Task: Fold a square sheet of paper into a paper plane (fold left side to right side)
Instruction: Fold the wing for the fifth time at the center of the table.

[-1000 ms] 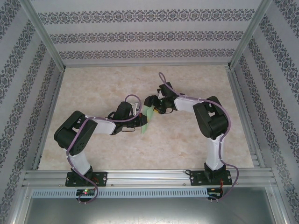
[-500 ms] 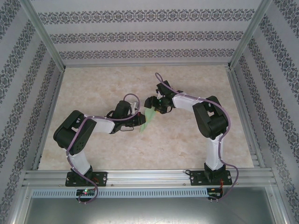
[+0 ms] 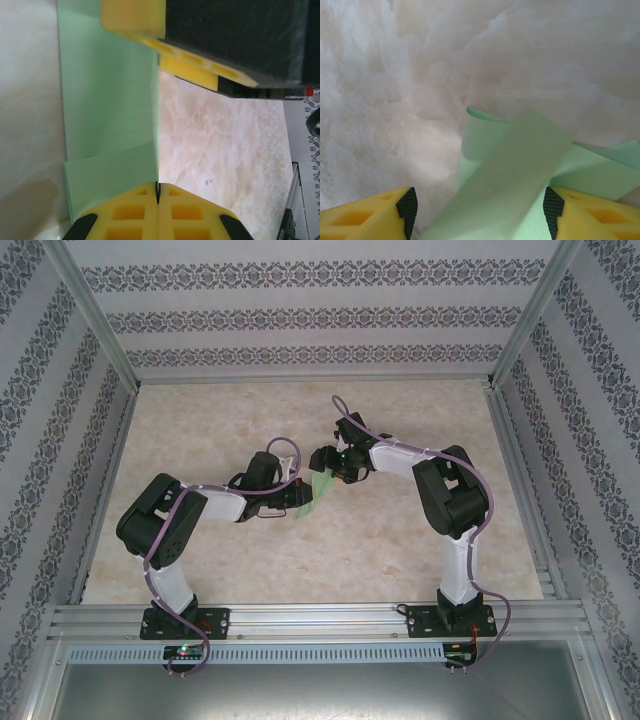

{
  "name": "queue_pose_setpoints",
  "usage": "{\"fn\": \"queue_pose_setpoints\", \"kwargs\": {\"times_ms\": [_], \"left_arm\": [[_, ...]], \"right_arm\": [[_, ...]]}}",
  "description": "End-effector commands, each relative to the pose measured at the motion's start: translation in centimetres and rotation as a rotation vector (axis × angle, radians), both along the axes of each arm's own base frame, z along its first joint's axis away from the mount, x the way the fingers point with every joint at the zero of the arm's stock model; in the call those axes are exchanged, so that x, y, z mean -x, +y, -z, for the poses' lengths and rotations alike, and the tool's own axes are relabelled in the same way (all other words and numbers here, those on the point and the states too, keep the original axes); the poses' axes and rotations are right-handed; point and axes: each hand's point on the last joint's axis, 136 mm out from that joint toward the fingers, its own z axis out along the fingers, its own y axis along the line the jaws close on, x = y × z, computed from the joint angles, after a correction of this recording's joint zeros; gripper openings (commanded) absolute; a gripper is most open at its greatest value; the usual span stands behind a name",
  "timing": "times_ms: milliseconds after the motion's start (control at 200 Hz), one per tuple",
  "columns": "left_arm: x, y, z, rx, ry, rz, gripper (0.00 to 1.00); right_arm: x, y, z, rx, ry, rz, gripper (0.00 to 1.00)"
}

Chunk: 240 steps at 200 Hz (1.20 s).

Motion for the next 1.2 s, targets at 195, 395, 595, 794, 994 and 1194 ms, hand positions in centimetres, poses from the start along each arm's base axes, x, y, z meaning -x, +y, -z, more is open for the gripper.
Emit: {"fn": "queue_pose_setpoints", "kwargs": {"times_ms": [195, 395, 595, 794, 994, 1194], "left_arm": [[0.8, -0.2, -0.5, 0.034, -0.011, 0.071, 0.04], [1.1, -0.8, -1.7, 0.048, -0.017, 0.091, 0.02], [2.0, -2.5, -1.4, 0.056, 0.033, 0.073, 0.00], [2.8, -6.3, -1.5, 0.046, 0.078, 0.047, 0.00], [1.8, -10.0, -1.2, 0.085, 0.109, -0.006, 0.00], [1.5, -9.7, 0.3, 0.101, 0.115, -0.054, 0.00]], "right_arm": [[-1.0, -0.5, -4.3, -0.121, -0.110, 0.014, 0.74], [-0.1, -5.0, -6.2, -0.044, -0.160, 0.068, 0.78], [2.8, -10.0, -7.0, -0.051, -0.195, 0.131, 0.78], [6.6, -12.4, -6.6, -0.083, -0.194, 0.141, 0.77], [8.3, -13.5, -6.8, -0.186, -0.209, 0.175, 0.76], [8.9, -12.9, -6.4, -0.242, -0.200, 0.167, 0.75]]}}
